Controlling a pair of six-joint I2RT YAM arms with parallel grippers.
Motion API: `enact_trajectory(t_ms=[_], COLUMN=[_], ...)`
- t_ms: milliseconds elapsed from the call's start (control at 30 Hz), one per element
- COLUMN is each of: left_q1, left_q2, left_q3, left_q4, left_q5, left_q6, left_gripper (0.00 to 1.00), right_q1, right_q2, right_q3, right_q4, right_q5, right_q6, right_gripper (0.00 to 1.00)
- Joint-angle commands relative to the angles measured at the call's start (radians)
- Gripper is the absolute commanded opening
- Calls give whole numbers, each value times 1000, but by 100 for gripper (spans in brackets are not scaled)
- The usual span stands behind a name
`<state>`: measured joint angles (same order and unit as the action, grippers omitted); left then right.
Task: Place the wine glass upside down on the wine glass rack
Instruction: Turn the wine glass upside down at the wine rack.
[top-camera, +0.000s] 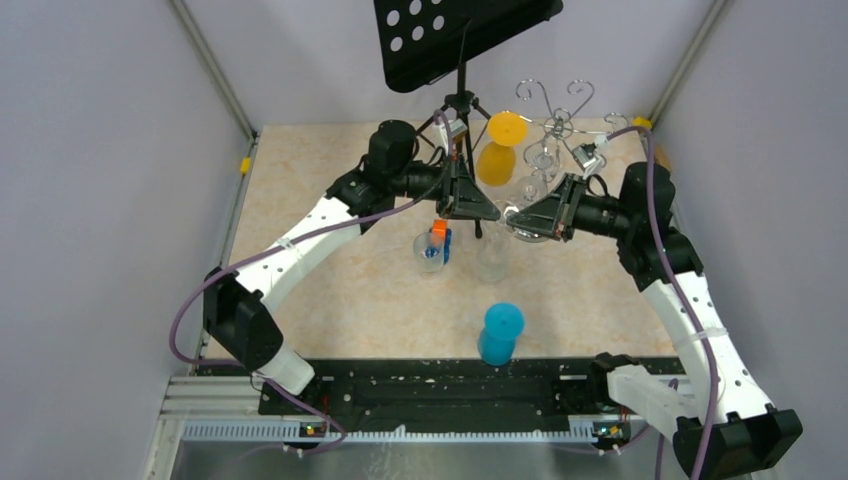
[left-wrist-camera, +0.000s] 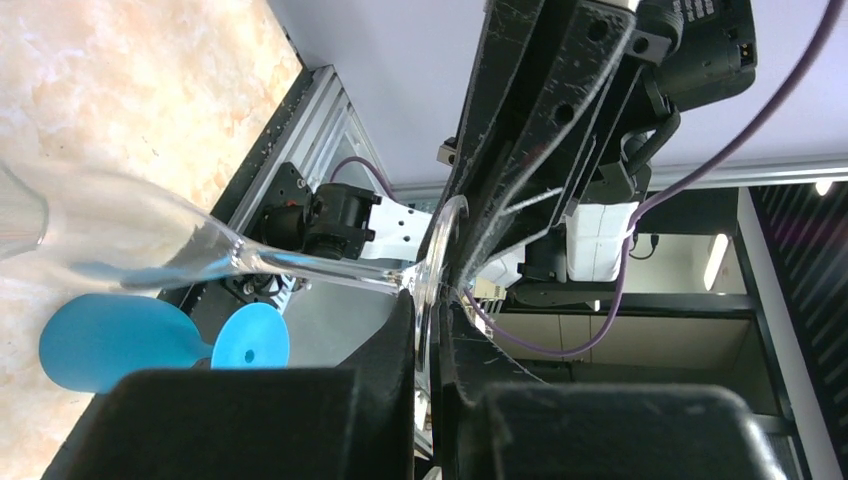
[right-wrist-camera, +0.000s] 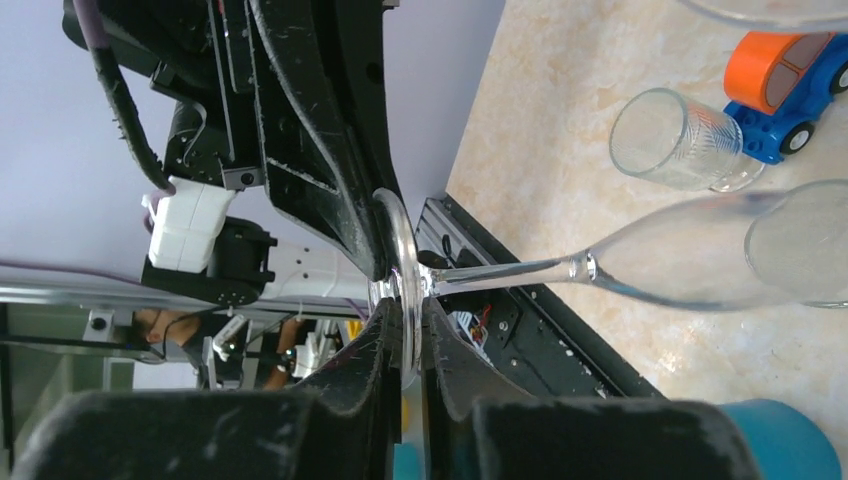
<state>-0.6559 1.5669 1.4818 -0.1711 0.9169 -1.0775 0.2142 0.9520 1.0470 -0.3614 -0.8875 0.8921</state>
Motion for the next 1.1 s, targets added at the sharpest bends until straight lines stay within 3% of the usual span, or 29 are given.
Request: enact_trajectory(t_ms=[0, 133, 367, 500, 733, 867, 1067], left_q1=[-6, -7, -4, -4, -4, -4, -4], left_q2=[4, 5, -4, -10, -18, -15, -4], left_q3=[57, 55, 50, 48, 54, 85, 193], left_q4=[83, 84, 81, 74, 23, -72, -340], left_q5=[25, 28, 33, 29, 7, -11, -101], left_q6=[-13, -10, 10, 24, 73, 148, 366], left_gripper=[0, 3, 51, 69, 88, 91, 94], right_q1=[-8, -8, -10, -14, -26, -38, -57], right_q2=[-1, 2, 17, 21, 13, 9, 2], right_q3=[-6, -1, 54, 64, 68, 77, 100], right_q4=[64, 51, -43, -53, -62, -88, -136], right_q5=[-30, -26, -4, -4, -2, -1, 9], right_q6=[16, 1, -84, -94, -99, -114, -145], right_gripper=[0, 0, 0, 0, 0, 0, 0])
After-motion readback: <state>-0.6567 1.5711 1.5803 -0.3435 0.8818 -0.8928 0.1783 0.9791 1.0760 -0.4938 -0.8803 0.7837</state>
